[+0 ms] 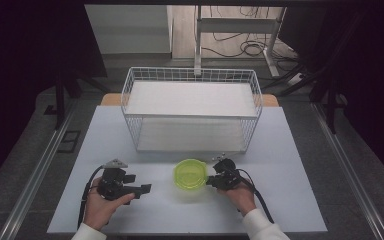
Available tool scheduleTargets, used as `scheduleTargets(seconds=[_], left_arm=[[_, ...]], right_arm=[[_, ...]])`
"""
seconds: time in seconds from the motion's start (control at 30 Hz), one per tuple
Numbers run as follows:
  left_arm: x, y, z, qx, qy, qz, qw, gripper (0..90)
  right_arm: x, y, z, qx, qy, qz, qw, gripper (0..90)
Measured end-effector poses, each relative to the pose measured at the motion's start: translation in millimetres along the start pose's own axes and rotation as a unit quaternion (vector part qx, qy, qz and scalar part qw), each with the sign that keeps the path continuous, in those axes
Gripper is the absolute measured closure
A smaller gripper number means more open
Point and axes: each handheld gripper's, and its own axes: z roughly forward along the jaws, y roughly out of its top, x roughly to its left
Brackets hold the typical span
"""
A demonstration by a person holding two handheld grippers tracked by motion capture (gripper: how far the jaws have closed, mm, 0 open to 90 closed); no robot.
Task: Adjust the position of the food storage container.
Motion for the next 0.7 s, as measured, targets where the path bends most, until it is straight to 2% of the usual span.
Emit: scheduleTargets(seconds=[0.17,0.33,0.37,0.4,0.43,0.47,0.53,0.6,0.67,0.7], left_arm=[[1.0,0.0,-1.9,-0.005,0.001,-0.002,1.0,22.0],[2.1,0.3,-3.5,-0.009,0.001,-0.005,0.9999,22.0],[2.3,0.4,-3.6,-0.01,0.001,-0.006,0.9999,22.0],[2.4,0.5,-3.7,-0.01,0.001,-0.006,0.9999,22.0],[2.3,0.7,-3.6,-0.01,0.001,-0.006,0.9999,22.1],[2.1,0.9,-3.4,-0.01,0.001,-0.006,0.9999,22.1],[1.6,1.4,-2.8,-0.009,0.0,-0.004,1.0,22.0],[0.7,1.8,-2.2,-0.009,0.0,-0.004,1.0,22.0],[0.5,2.0,-1.8,-0.009,0.0,-0.003,1.0,22.0],[0.5,2.1,-1.6,-0.009,-0.001,-0.003,1.0,22.0]], right_arm=[[-6.8,-4.3,-12.3,-0.011,-0.009,0.006,0.9999,89.1],[-18.4,-13.4,-39.5,-0.037,-0.018,0.021,0.9989,89.1],[-23.8,-17.8,-52.7,-0.051,-0.019,0.027,0.9981,89.0],[-23.8,-17.8,-52.7,-0.051,-0.019,0.027,0.9981,89.0],[-29.9,-22.0,-64.7,-0.07,-0.013,0.037,0.9968,88.3],[-29.9,-22.0,-64.7,-0.07,-0.013,0.037,0.9968,88.3],[-36.2,-25.6,-74.0,-0.082,0.0,0.044,0.9956,83.0],[-41.1,-28.2,-78.4,-0.096,0.016,0.051,0.994,71.5],[-43.5,-29.5,-80.7,-0.108,0.017,0.055,0.9925,58.7],[-43.7,-29.4,-80.9,-0.111,0.017,0.056,0.9921,55.5]])
